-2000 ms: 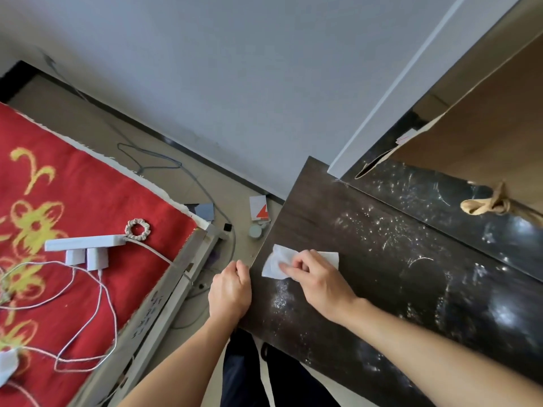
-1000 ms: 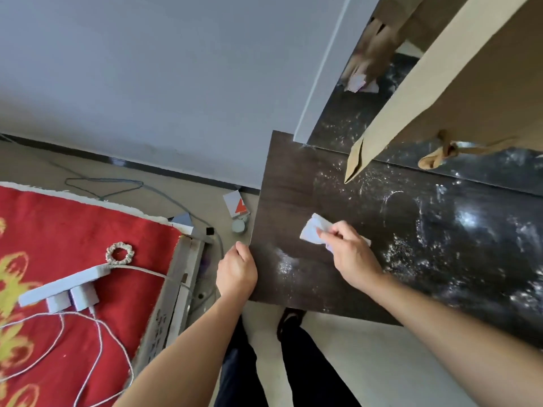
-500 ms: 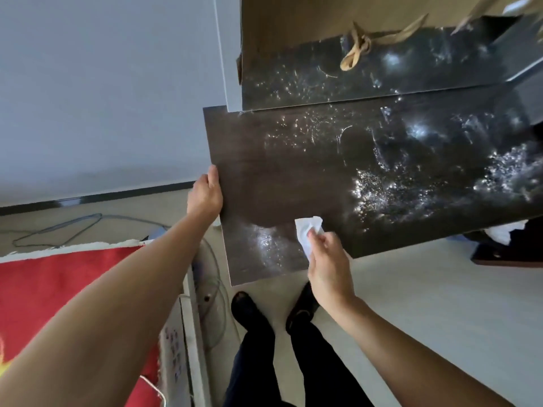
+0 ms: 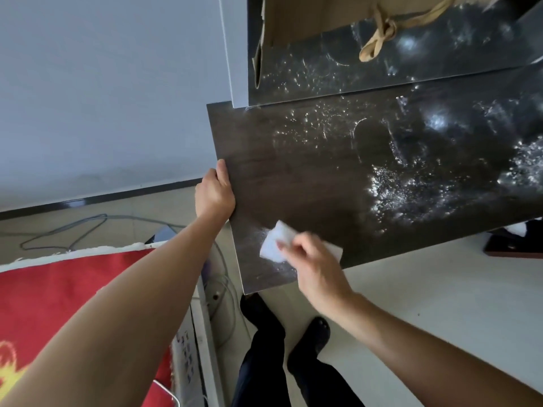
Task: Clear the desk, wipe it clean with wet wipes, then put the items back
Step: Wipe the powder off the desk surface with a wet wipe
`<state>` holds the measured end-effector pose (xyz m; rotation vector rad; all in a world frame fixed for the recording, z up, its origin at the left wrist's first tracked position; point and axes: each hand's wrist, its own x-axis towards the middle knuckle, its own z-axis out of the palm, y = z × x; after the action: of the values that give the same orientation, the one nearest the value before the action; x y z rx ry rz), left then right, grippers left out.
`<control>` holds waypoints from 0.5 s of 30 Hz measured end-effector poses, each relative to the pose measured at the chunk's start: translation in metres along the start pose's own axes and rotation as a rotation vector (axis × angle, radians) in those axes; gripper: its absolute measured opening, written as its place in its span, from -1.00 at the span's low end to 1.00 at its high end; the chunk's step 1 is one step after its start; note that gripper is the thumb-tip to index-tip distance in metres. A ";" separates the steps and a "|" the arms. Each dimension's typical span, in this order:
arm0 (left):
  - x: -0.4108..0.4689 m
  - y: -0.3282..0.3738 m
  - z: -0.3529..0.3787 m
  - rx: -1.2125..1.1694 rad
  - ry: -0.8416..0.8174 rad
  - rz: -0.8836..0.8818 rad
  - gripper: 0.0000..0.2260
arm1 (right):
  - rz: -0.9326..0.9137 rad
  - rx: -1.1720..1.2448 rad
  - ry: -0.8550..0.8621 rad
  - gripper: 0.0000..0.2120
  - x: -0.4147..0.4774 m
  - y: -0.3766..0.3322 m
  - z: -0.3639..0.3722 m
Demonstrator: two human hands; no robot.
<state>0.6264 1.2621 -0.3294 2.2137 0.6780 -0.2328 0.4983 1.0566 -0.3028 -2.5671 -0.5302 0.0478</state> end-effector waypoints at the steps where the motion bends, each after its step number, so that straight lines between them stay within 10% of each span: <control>1: 0.000 0.000 0.000 -0.003 -0.008 0.001 -0.43 | -0.065 0.027 -0.057 -0.61 -0.014 -0.003 -0.002; 9: 0.000 -0.002 0.002 -0.013 -0.010 0.012 -0.46 | 0.152 -0.030 0.091 -0.61 0.068 0.033 -0.006; 15: 0.003 -0.004 0.003 -0.013 0.001 0.019 -0.44 | -0.162 0.076 -0.125 -0.67 -0.023 0.005 -0.004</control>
<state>0.6269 1.2635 -0.3349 2.2072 0.6564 -0.2172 0.4794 1.0417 -0.3032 -2.4495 -0.7672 0.1691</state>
